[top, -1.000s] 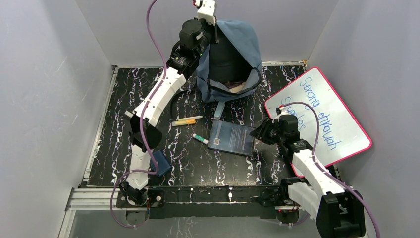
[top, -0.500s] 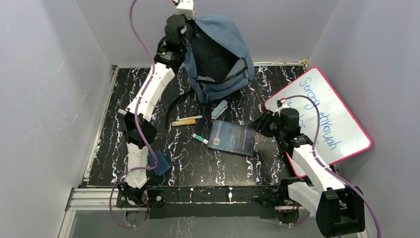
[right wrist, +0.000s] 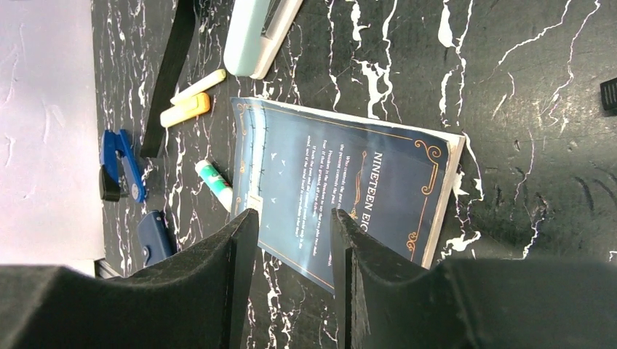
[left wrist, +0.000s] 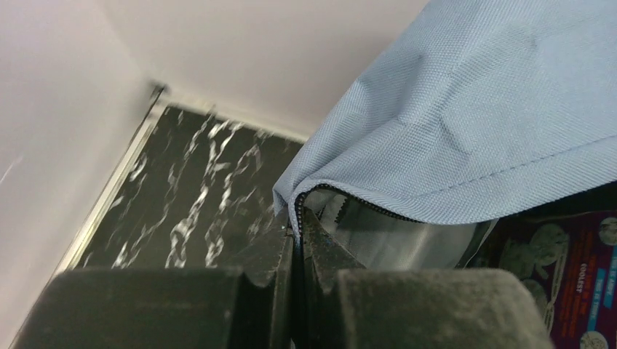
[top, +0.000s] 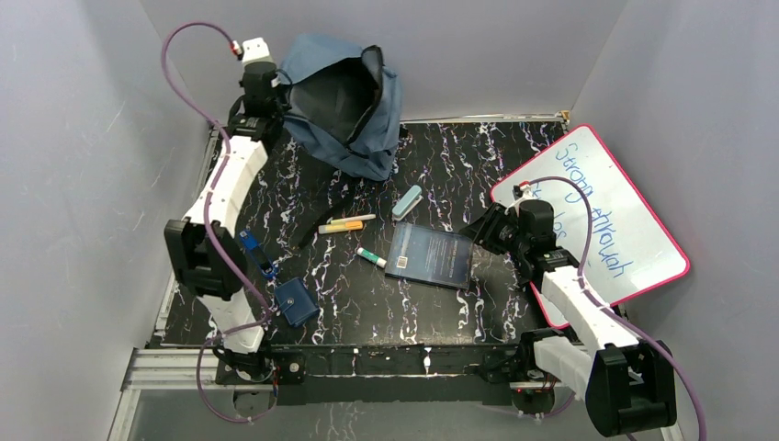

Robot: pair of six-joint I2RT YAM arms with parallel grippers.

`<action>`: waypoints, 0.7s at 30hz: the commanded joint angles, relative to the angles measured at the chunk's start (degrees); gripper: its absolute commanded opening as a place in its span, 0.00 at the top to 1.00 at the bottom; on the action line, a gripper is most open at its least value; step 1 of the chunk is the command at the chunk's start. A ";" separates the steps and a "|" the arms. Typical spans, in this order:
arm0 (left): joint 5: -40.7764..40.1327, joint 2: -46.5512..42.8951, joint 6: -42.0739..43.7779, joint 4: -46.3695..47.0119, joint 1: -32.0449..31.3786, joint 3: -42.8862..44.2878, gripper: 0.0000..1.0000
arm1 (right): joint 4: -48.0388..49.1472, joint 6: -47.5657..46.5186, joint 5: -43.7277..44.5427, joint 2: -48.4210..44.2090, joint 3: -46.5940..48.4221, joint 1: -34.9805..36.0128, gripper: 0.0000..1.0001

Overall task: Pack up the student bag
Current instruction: Place the student bag at the center of the board.

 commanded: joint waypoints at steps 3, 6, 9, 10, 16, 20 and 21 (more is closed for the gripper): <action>-3.18 -11.99 -8.21 -7.54 4.97 -13.73 1.00 | 3.96 -0.28 -1.15 2.01 0.30 0.07 0.50; -2.31 -17.04 -11.23 -8.26 5.23 -20.41 1.00 | 4.60 -0.29 -1.32 2.98 0.23 0.12 0.50; -0.88 -22.29 -15.29 -9.62 5.32 -26.44 1.00 | 4.94 -0.29 -1.65 3.77 0.39 0.10 0.50; 0.09 -23.97 -17.06 -10.04 5.32 -28.15 1.00 | 5.17 -0.29 -1.57 3.94 0.27 0.16 0.50; 4.92 -31.72 -24.96 -12.73 5.32 -33.84 1.00 | 6.25 -0.20 -2.17 5.47 0.01 0.22 0.49; 4.94 -33.31 -26.36 -13.24 5.32 -36.97 1.00 | 6.60 -0.11 -2.52 6.16 -0.01 0.22 0.49; 4.69 -33.51 -26.28 -13.24 5.32 -37.93 1.00 | 6.65 -0.03 -2.56 6.26 0.03 0.21 0.49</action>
